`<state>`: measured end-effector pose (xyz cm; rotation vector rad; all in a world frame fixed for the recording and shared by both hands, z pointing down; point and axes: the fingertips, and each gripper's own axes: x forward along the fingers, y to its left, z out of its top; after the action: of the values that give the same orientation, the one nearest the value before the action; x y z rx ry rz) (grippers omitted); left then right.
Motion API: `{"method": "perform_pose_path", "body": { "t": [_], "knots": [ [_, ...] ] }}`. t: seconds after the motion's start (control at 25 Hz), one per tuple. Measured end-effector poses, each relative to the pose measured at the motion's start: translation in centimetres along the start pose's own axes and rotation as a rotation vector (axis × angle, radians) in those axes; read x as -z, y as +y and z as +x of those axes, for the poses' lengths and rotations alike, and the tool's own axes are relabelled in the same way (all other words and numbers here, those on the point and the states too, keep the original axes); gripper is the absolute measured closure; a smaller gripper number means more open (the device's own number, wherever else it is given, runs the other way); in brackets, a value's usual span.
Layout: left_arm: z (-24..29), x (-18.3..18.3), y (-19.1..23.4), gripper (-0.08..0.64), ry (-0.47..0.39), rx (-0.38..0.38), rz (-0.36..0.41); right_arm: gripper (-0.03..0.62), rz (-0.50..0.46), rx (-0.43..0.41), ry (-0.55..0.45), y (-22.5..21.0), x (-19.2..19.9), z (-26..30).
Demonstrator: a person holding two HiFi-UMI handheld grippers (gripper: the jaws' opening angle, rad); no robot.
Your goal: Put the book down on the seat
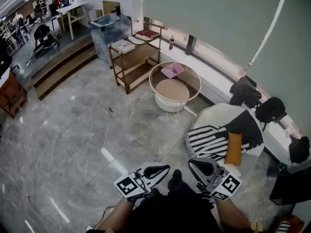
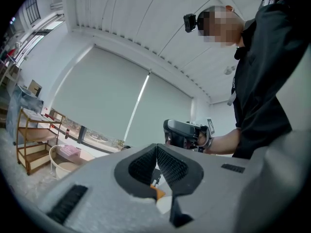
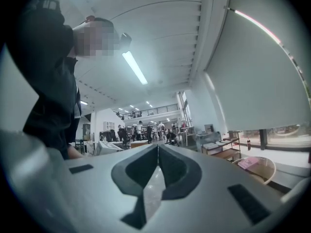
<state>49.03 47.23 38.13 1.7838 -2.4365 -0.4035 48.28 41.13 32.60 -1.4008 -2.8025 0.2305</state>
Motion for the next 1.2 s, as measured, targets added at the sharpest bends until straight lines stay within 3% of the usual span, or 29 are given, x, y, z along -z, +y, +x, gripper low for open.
{"method": "perform_pose_path", "body": {
  "t": [0.32,0.52,0.68,0.92,1.2],
  "knots": [
    [0.9,-1.0,5.0,0.535,0.019,-0.064,0.084,0.563,0.034,-0.049,-0.017,-4.8,-0.4,2.9],
    [2.6,-2.3,8.9,0.535,0.044,-0.113,0.085,0.563,0.031,-0.099,-0.032,-9.3,-0.8,5.5],
    [6.0,-4.4,11.4,0.535,0.061,-0.132,0.095,0.563,0.031,-0.121,-0.049,-13.6,-1.6,6.5],
    [10.9,-6.9,14.9,0.535,0.072,-0.120,0.174,0.563,0.035,-0.141,-0.063,-20.2,-4.1,6.8],
    [14.9,-8.7,19.2,0.535,0.052,-0.172,0.210,0.563,0.034,-0.154,-0.105,-27.4,-5.8,7.1]
  ]
}}
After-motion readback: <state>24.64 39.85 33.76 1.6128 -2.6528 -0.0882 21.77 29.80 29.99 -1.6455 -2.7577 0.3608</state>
